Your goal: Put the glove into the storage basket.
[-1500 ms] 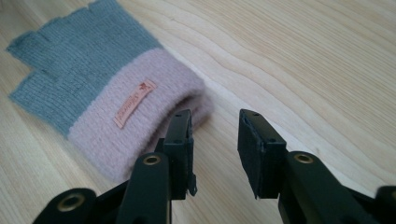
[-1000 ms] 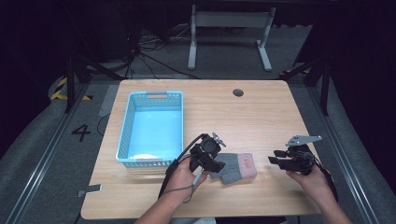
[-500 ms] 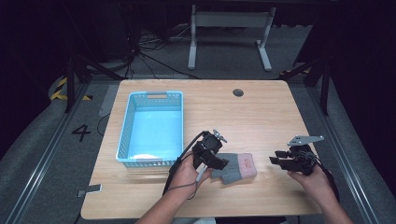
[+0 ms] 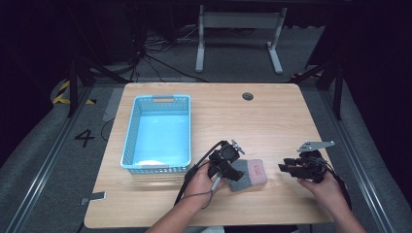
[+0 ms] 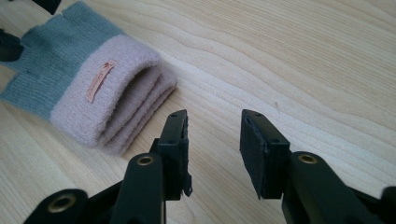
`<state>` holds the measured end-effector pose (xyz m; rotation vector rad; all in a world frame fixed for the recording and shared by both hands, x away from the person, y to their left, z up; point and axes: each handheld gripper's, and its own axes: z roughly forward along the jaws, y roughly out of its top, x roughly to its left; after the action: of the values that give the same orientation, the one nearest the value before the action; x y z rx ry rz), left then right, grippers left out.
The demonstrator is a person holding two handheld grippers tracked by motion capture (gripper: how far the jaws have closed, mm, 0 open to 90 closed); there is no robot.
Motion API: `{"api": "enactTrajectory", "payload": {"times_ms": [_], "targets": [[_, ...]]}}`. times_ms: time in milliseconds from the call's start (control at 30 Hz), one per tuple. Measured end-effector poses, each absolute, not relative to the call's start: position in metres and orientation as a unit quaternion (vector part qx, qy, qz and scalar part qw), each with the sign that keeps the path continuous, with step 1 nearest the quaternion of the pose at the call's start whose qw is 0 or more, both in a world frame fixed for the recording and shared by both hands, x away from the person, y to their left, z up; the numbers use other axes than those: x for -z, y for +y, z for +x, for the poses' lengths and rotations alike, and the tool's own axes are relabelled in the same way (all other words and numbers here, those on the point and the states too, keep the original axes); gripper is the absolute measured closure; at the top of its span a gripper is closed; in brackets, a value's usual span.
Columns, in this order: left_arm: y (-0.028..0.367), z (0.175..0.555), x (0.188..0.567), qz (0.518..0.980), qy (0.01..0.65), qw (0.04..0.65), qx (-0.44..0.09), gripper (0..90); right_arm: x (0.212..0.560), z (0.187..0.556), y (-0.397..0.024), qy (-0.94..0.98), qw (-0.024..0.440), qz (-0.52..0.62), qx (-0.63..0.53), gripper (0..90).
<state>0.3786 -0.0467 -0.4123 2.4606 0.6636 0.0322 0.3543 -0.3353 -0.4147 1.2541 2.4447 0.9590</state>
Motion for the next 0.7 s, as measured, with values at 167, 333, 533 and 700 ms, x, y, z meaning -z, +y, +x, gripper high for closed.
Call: {"api": "enactTrajectory", "payload": {"times_ms": [167, 333, 533, 700], "targets": [[-0.056, 0.381, 0.421, 0.931, 0.240, 0.274, -0.011, 37.1, 0.415, 0.355, -0.336, 0.833, 0.109, 0.430, -0.330, 61.8], [-0.062, 0.383, 0.426, 0.936, 0.252, 0.245, -0.011, 34.3, 0.416, 0.355, -0.335, 0.832, 0.105, 0.433, -0.332, 60.8], [-0.070, 0.385, 0.427, 0.944, 0.255, 0.211, -0.011, 31.3, 0.416, 0.356, -0.336, 0.830, 0.102, 0.436, -0.334, 59.5], [-0.078, 0.387, 0.429, 0.953, 0.238, 0.190, -0.009, 25.1, 0.416, 0.356, -0.335, 0.829, 0.100, 0.435, -0.336, 58.5]]}}
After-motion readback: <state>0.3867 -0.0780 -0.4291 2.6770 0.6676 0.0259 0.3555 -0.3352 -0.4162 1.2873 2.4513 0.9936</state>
